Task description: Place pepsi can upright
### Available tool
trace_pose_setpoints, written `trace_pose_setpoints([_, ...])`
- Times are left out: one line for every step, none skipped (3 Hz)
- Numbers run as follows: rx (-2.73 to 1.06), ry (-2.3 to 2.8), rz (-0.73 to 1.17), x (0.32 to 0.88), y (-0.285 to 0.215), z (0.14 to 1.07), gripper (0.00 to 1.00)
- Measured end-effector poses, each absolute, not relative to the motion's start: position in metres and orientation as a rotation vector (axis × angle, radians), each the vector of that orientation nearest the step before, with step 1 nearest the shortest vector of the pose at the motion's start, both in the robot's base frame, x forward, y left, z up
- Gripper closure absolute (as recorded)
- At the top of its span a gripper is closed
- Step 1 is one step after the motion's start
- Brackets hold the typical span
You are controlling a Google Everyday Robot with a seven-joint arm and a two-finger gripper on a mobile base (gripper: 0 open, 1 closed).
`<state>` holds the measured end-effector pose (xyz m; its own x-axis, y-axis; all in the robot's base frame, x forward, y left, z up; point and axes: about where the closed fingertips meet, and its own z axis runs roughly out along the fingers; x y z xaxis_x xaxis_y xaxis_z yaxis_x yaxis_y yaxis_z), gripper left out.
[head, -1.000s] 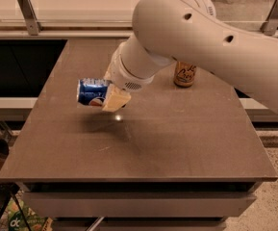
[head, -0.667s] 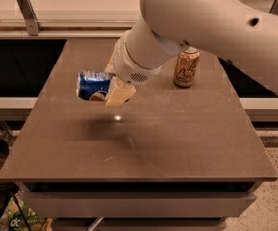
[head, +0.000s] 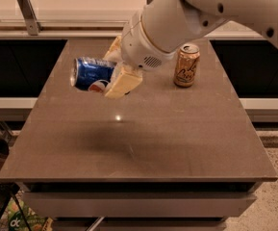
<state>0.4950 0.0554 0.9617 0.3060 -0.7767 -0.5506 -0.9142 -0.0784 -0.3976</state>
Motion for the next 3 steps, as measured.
trace_pose_setpoints([-1.855,1.424,0.409,0.490,0.063,0.962,1.00])
trace_pose_setpoints([-1.805,1.372,0.518,0.481,0.072,0.961,1.00])
trace_pose_setpoints([-1.743,1.359,0.566,0.468,0.076,0.961,1.00])
